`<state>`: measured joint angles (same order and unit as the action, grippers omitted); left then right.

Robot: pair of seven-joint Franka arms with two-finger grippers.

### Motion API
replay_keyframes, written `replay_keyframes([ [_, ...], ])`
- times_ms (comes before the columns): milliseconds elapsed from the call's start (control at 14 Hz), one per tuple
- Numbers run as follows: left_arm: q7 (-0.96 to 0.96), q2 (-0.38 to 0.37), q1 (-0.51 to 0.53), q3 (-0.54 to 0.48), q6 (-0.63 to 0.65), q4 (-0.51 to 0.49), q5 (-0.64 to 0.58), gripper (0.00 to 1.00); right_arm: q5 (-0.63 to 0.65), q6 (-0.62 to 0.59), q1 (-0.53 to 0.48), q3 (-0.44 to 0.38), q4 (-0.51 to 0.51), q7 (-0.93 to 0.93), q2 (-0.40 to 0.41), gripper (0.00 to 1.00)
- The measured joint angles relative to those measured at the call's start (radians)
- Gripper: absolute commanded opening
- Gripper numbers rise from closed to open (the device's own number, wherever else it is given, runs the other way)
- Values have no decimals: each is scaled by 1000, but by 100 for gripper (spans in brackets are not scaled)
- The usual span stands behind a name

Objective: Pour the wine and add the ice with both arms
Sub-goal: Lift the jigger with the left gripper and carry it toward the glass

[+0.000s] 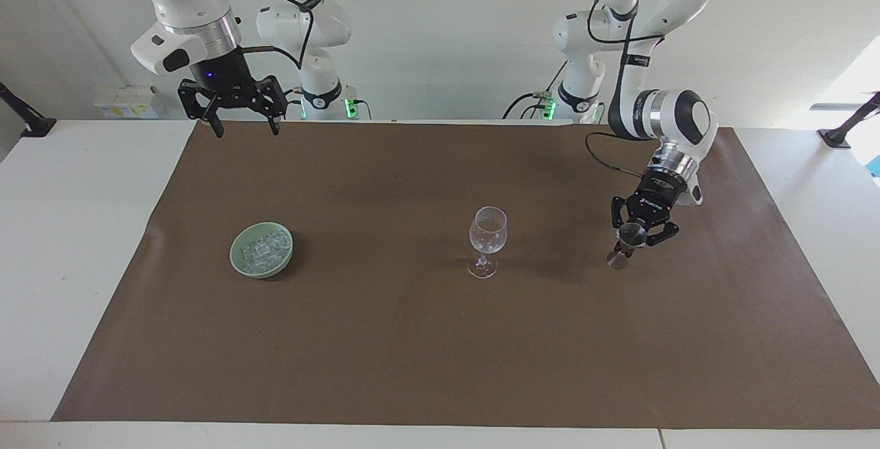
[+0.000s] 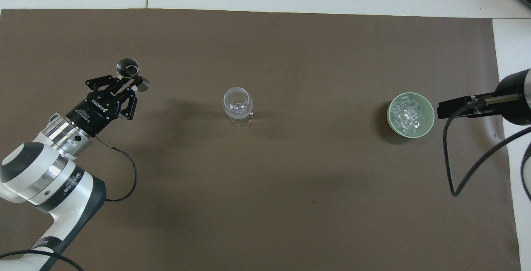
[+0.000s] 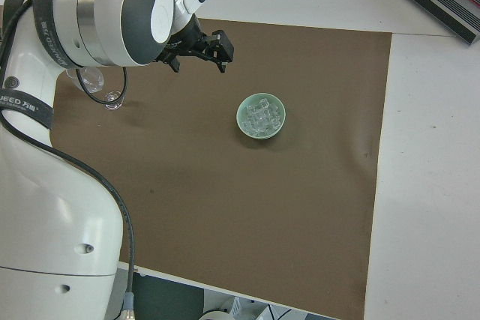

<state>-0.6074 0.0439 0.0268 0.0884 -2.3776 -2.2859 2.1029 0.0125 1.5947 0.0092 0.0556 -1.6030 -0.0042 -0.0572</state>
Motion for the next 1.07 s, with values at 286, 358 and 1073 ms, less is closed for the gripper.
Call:
replay_keyframes([
  [286, 0, -14, -22, 48, -23, 30, 2, 0, 0, 0, 0, 0, 0, 0, 0, 100],
  [358, 0, -16, -22, 61, -23, 37, 2, 0, 0, 0, 0, 0, 0, 0, 0, 100],
  [1073, 0, 0, -157, 120, -165, 112, 41, 0, 0, 0, 0, 0, 0, 0, 0, 100],
])
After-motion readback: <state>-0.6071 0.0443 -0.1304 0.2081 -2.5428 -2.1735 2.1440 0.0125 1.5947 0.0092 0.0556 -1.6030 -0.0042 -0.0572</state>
